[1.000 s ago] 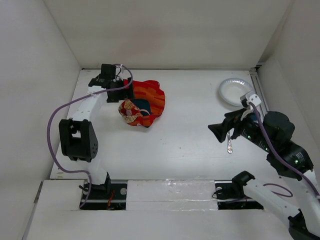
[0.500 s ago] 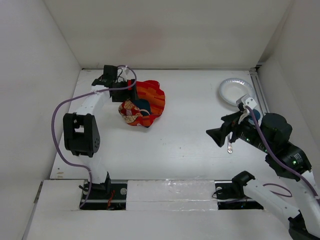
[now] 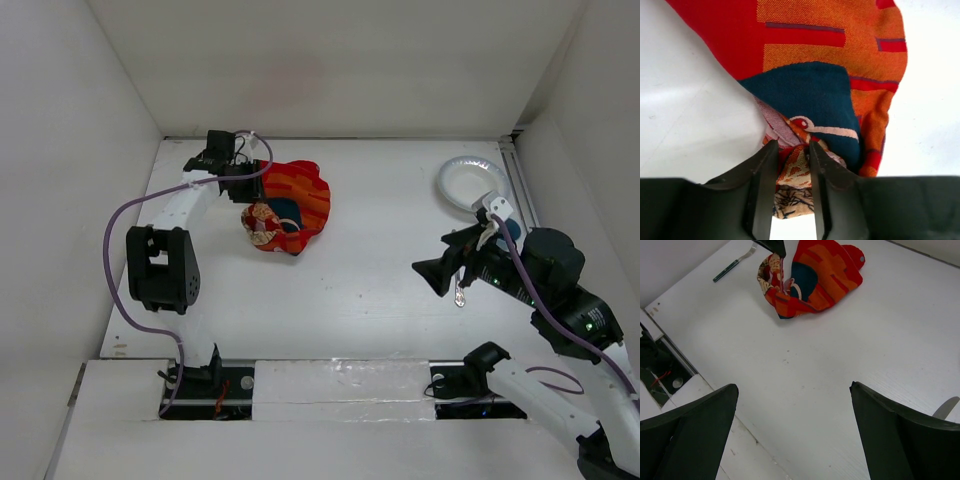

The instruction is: Set the dinner table for one person

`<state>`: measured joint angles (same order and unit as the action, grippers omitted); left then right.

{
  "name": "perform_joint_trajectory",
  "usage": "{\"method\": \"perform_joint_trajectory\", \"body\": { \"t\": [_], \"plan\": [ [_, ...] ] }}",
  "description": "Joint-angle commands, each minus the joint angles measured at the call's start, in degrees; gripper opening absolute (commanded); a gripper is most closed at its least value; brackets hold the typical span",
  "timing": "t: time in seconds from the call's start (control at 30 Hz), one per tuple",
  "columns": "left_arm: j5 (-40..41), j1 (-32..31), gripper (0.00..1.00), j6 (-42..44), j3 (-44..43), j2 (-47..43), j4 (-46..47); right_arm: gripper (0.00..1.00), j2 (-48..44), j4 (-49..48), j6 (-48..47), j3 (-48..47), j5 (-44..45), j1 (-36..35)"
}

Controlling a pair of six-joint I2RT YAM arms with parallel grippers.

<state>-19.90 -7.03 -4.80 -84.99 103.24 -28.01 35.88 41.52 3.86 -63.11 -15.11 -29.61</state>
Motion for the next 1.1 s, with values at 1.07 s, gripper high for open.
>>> {"method": "perform_joint_trajectory", "body": {
  "t": [1.07],
  "plan": [
    [33.0, 0.26, 0.0, -45.12, 20.91, -42.67, -8.03, 1.0, 39.77, -24.99, 11.62, -6.74, 11.16, -8.8]
  ]
}}
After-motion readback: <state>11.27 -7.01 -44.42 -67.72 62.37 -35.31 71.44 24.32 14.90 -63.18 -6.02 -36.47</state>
